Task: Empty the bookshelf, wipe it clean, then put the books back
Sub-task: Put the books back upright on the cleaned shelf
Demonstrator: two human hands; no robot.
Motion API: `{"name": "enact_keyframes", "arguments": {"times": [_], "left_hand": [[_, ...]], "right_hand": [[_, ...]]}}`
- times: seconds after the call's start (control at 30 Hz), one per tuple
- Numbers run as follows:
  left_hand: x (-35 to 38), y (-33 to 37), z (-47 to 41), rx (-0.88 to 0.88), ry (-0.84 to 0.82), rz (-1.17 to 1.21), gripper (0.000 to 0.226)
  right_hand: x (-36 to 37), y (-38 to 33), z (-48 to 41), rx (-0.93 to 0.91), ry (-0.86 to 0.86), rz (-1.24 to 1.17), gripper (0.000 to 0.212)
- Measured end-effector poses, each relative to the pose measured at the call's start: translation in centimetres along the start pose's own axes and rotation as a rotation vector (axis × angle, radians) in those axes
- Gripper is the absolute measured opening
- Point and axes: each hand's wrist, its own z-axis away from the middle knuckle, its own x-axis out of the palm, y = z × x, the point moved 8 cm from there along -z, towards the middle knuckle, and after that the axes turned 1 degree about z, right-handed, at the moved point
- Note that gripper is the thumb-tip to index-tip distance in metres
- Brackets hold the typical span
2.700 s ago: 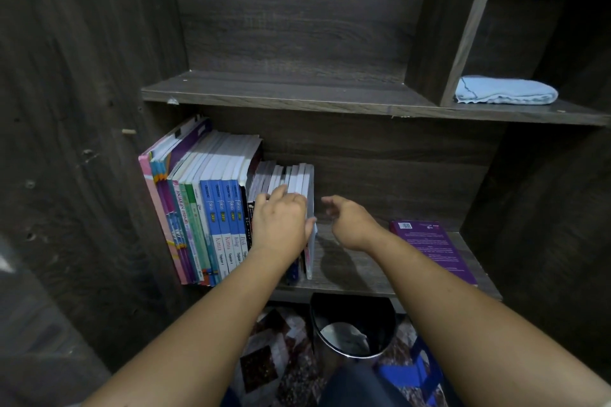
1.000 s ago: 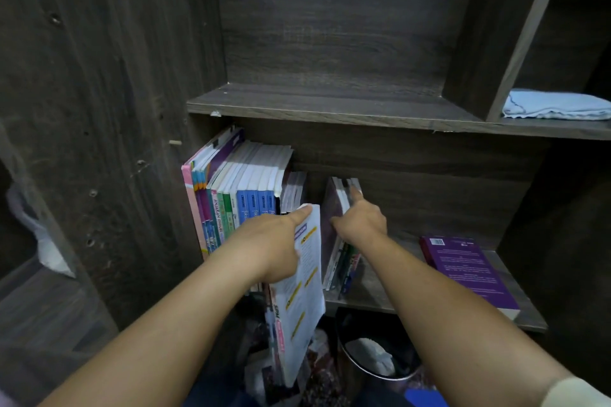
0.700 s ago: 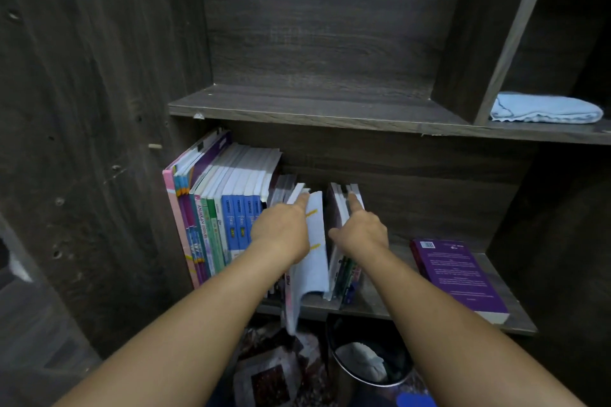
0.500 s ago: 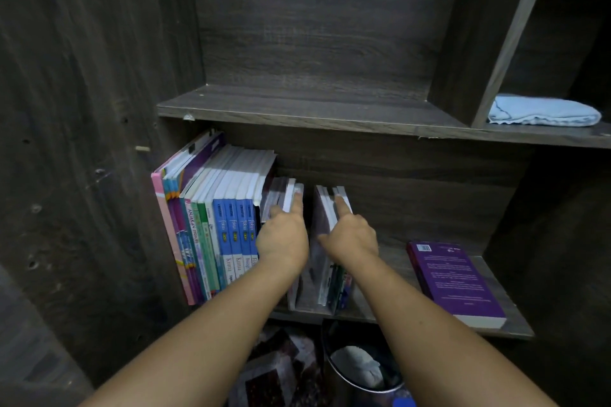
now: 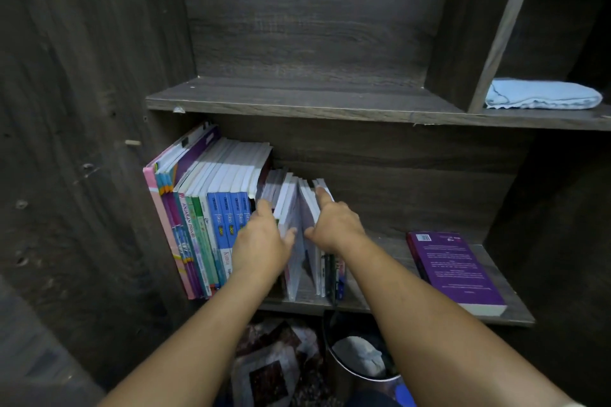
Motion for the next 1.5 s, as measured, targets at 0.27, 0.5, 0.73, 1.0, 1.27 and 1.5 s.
{"name": "enact_keyframes", "arguments": {"times": [0.27, 0.5, 0.73, 1.0, 1.27, 1.5], "left_hand": [[-1.0, -1.2, -0.5, 0.079, -0.157, 0.027, 0.077], [-1.4, -2.3, 0.1, 0.112, -0.132, -0.066, 0.061], [-1.3, -2.0, 0.5, 0.072, -0.134, 0.089, 0.043], [-0.5, 1.9, -0.3, 0.119, -0.118, 0.075, 0.046], [-1.4, 1.5, 3.3, -0.096, -0.163, -0.151, 0.048], [-0.2, 1.4, 2.6, -0.047, -0.254, -0.227, 0.083]], "right_hand": [[0.0, -0.2, -0.1, -0.003, -0.126, -0.101, 0.097], [1.5, -0.4, 0.6, 0.009, -0.363, -0.582, 0.084], [0.3, 2.8, 0.0, 0.083, -0.122, -0.741, 0.051], [0.0, 2.8, 2.0, 0.051, -0.205, -0.692, 0.024], [1.5, 0.8, 1.8, -0.082, -0.245, -0.601, 0.067], [2.1, 0.5, 1.1, -0.098, -0.194, -0.553, 0.063]]}}
